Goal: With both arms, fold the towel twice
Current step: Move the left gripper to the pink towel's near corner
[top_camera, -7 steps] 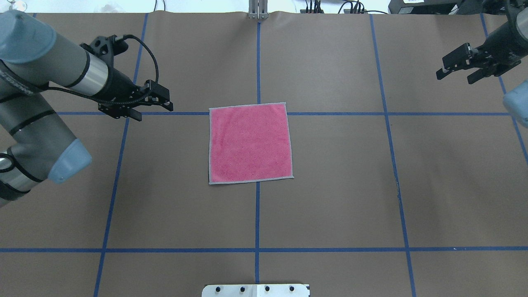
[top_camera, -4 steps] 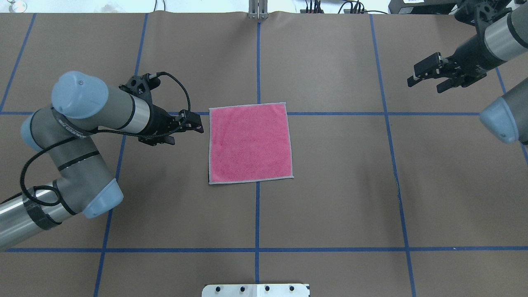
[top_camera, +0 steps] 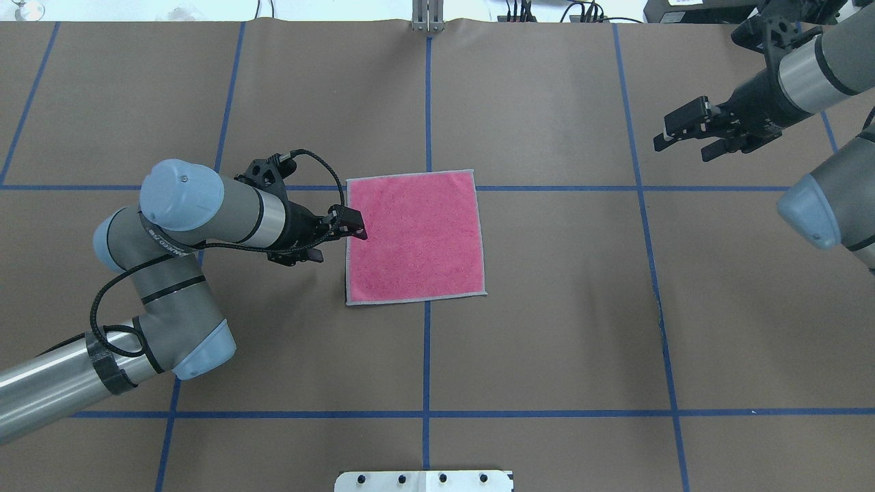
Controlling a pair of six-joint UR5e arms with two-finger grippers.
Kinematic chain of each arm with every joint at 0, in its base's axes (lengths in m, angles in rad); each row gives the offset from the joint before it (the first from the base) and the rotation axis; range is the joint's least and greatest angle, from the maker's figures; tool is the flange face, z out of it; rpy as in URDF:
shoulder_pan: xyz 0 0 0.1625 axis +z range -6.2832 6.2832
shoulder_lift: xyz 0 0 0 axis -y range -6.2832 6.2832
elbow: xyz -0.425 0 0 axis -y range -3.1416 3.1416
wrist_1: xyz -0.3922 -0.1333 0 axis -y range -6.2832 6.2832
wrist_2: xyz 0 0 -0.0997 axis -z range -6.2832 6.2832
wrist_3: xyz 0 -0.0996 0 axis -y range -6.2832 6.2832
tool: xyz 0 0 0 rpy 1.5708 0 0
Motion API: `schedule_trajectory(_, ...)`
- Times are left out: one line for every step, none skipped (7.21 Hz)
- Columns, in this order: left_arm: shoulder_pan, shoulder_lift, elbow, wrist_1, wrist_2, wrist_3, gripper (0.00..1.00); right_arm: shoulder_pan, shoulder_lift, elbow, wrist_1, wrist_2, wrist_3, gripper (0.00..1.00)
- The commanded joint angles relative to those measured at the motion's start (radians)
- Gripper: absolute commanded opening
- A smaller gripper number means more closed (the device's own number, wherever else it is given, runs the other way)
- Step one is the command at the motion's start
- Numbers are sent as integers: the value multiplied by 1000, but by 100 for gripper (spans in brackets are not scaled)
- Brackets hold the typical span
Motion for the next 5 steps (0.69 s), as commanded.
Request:
schedule_trajectory(10,0,-6,3,-10,-4,100,-9,1,-1,1,-1,4,100)
schedule_trajectory(13,8,-9,5,-12,-4,100,-10,3,-3,1,-1,4,100)
schedule_trajectory(36,10,-9,5,-12,-4,100,-12,3,-3,1,1,4,100)
schedule_trajectory(48,10,-6,5,-12,-9,99,-13,3,-3,1,1,6,100)
schedule_trajectory(59,10,-6,6,-12,-10,99,-13,3,-3,1,1,6,100)
